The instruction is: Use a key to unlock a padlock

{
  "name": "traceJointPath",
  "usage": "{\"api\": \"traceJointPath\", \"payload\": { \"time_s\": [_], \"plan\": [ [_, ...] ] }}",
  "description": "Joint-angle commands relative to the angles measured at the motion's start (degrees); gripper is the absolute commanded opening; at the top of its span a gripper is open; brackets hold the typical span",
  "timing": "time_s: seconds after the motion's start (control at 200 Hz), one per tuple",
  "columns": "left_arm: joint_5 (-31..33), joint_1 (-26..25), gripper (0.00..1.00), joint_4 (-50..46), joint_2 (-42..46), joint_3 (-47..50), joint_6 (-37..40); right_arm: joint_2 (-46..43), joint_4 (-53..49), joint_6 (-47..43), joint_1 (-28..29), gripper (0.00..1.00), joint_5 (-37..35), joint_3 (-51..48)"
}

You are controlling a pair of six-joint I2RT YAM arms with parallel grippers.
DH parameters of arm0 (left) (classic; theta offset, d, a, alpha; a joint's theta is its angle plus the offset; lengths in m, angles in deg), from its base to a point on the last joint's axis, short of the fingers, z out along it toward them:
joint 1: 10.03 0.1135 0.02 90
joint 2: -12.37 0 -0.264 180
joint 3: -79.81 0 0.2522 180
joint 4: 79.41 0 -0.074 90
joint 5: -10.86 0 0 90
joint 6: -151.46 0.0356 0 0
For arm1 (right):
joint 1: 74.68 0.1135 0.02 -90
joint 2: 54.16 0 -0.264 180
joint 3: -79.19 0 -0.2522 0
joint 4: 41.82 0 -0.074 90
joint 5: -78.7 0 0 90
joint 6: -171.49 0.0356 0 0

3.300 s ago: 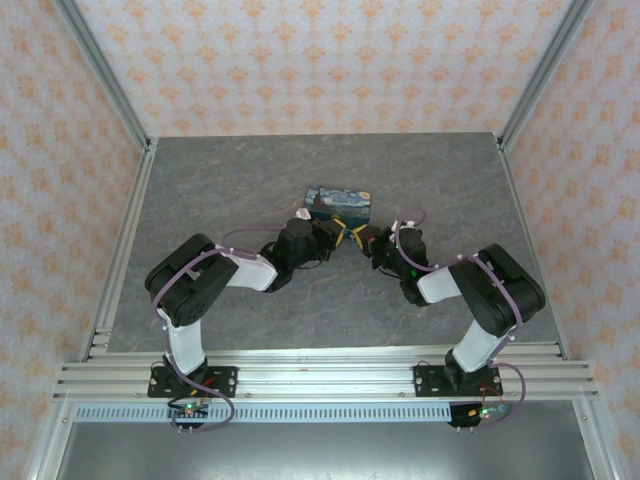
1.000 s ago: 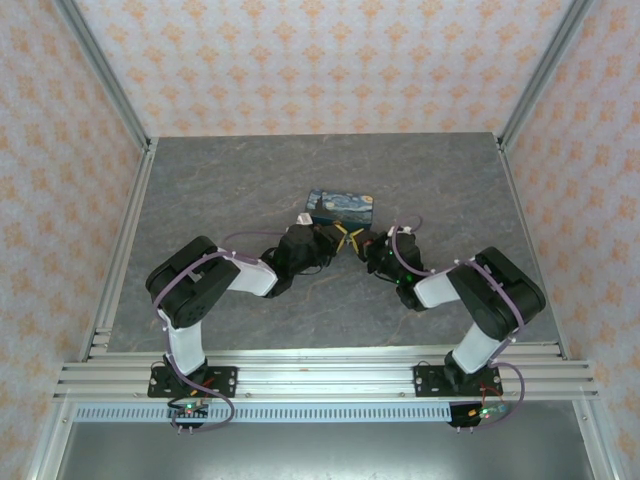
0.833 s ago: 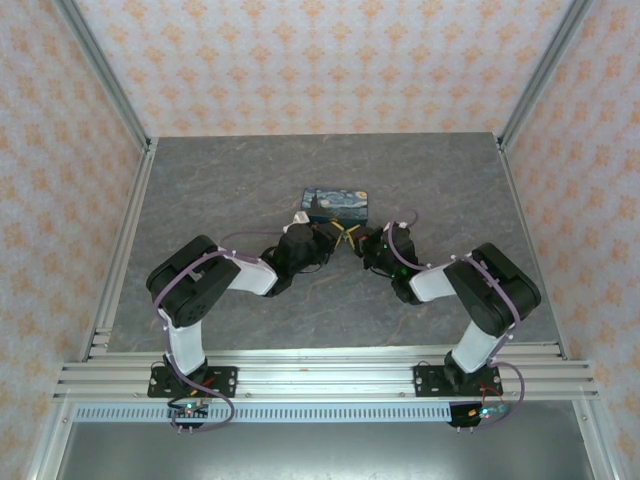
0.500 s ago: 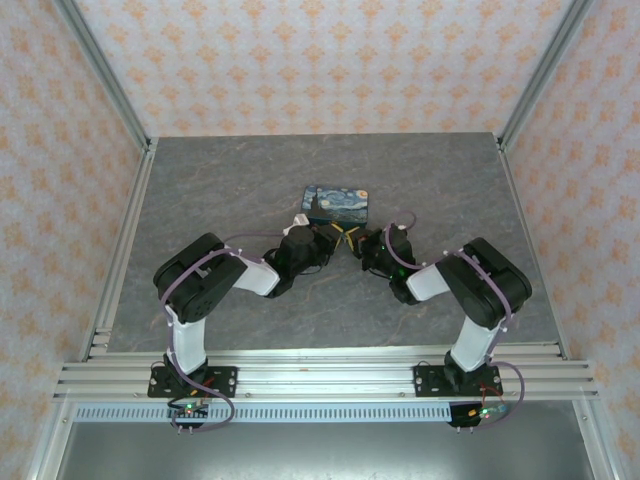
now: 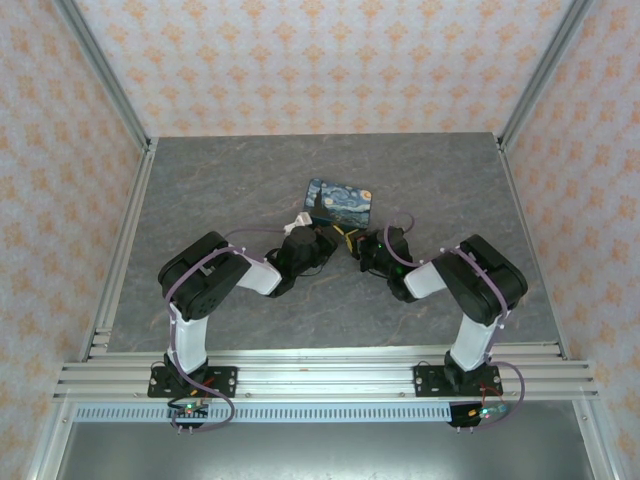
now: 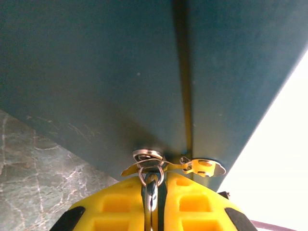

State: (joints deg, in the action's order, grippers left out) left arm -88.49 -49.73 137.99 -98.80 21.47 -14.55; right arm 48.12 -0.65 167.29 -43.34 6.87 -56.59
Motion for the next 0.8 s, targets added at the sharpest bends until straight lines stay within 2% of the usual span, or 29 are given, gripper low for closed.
{"api": "traceJointPath", "payload": {
  "time_s": [0.0,0.125,0.295,0.611,0.676,0.721,0.791],
  "plan": [
    [-20.66,-5.95,0.0,-3.79,0.41,-1.76,11.72,1.5,12.03,5.3,1.55,0.0,7.27,3.65],
    [-22.36,-5.9,0.0,-8.69,0.56,-2.11,19.98,2.58,13.88,8.86,0.77,0.0,7.97,4.08],
    [-23.87,-5.12,0.0,-11.48,0.56,-0.71,27.08,1.62,13.71,11.42,-1.1,0.0,8.96,3.28],
    [-25.55,-2.88,0.0,-11.09,-2.09,-0.51,25.99,1.2,11.32,12.04,-2.31,0.0,10.31,2.8],
    [-25.64,-2.6,0.0,-10.38,-2.37,-0.34,24.99,1.09,11.64,11.56,-2.52,0.13,10.0,2.13],
    [-25.48,-2.41,0.0,-10.33,-2.43,-0.25,24.37,0.62,11.78,11.03,-2.73,0.28,9.72,1.45],
    [-25.42,-2.05,0.0,-10.55,-2.42,-0.24,23.96,-0.95,10.28,9.46,-3.05,0.44,9.2,0.22]
  ]
}}
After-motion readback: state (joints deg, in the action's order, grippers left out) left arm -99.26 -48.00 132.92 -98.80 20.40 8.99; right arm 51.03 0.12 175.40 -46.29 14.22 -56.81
